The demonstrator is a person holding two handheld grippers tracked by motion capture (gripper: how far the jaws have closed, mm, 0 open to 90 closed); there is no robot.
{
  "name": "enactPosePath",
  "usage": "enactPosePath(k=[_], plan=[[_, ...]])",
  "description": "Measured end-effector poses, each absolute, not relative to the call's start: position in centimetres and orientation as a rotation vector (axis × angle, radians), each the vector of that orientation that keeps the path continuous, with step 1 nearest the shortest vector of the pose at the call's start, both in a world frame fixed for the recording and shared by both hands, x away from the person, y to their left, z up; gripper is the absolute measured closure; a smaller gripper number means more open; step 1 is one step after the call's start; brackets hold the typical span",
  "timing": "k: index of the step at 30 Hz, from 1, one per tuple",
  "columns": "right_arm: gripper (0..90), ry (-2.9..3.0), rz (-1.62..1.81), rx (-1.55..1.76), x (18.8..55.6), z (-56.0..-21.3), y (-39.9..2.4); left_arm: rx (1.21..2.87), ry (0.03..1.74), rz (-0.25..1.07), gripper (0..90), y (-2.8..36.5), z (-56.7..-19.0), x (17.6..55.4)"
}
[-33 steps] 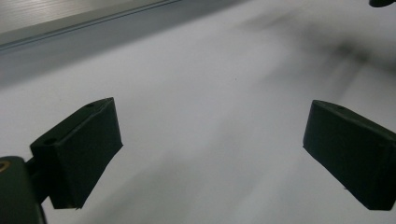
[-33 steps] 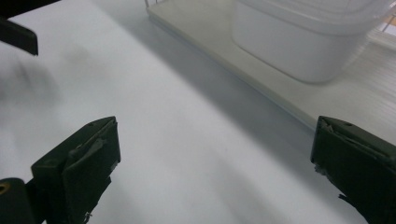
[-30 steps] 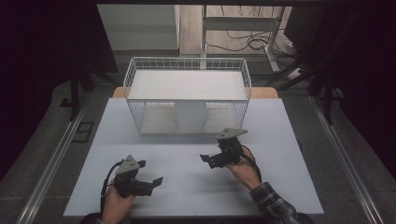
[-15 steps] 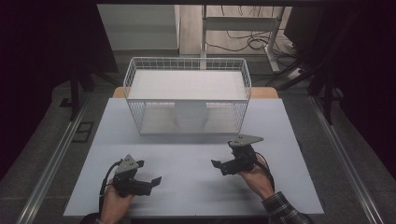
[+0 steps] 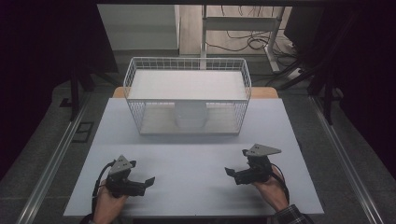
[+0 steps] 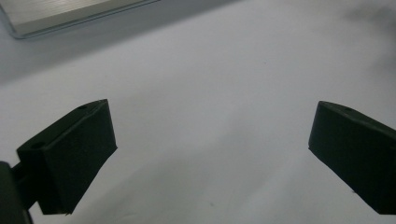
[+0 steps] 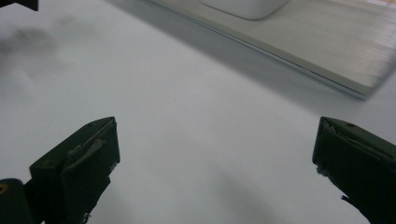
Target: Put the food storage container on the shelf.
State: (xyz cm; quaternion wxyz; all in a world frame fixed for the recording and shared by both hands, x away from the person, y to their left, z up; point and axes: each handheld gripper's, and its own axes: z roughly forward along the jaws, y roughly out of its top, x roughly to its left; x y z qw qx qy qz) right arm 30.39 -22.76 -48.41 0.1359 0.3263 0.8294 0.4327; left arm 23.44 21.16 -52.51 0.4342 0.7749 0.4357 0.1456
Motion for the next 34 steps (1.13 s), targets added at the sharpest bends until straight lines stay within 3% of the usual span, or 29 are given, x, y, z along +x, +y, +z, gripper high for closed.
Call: enactPosePath(k=[18,34], plan=[[0.0,2.315,1.166,1.137,27.5,-49.3,-28.7,1.935,1.136,0.371,0.0,22.8,-53.1,22.6],[0.0,2.363,1.124,1.243,26.4,-50.5,-29.8,1.954,1.165,0.335,0.0,22.8,-53.7,22.9]])
